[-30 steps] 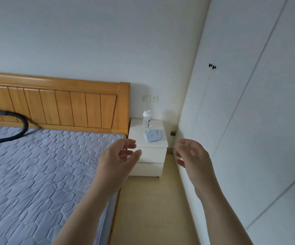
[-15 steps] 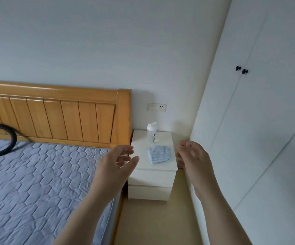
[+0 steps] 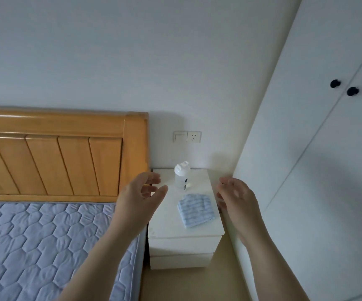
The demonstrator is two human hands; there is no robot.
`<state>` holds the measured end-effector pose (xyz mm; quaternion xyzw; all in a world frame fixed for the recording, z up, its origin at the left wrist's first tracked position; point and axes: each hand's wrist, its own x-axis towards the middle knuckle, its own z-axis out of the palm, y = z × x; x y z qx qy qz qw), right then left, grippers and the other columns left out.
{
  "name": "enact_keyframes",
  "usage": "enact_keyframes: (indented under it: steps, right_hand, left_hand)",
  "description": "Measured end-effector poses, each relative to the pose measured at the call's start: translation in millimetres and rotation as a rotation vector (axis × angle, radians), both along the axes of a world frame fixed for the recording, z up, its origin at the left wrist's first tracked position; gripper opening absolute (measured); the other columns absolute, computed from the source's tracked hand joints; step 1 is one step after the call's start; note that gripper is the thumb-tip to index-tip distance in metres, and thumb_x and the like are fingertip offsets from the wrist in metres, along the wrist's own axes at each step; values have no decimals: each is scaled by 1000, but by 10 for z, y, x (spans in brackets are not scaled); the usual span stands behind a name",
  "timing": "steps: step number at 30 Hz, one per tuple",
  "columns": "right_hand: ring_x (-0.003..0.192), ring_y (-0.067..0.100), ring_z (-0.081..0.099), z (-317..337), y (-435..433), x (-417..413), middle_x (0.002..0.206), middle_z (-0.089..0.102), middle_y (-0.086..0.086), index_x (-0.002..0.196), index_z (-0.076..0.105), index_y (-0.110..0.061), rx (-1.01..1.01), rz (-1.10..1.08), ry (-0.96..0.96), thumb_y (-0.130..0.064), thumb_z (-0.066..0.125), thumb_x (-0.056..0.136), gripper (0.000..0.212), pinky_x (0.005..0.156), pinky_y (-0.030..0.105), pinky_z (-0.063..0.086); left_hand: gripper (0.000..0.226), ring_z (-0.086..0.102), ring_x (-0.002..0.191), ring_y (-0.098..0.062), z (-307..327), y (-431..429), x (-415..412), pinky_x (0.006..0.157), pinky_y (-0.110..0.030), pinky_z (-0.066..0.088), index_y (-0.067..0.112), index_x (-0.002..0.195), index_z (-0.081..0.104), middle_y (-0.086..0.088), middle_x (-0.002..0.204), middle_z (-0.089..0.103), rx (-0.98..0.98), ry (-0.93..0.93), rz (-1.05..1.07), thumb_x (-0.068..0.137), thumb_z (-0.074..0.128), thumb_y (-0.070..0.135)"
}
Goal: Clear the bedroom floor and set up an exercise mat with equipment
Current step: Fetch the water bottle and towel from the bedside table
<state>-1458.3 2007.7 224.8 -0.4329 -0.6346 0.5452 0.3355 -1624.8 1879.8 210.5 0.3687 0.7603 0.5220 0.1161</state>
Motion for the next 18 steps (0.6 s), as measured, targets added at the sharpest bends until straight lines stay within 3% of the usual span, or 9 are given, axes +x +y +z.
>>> enact_keyframes:
  steps: [12, 18]
  right_hand:
    - [84, 16, 63, -876, 2018, -558, 90, 66, -2, 104, 62, -20, -116, -56, -159, -22, 58, 91, 13, 89, 39, 54]
    - [82, 12, 61, -1347, 2971, -863, 94, 65, 0, 104, 60, -18, -190, -11, -266, -21, 58, 92, 12, 77, 28, 50]
  left_hand:
    - [40, 62, 91, -2, -810, 1870, -747, 77, -26, 56, 27, 118, 56, 18, 105, 61, -178, -72, 3, 82, 69, 36]
    - [46, 57, 98, -1, -1238, 2642, -932, 77, -15, 46, 31, 121, 49, 13, 116, 56, -306, -108, 23, 81, 71, 36]
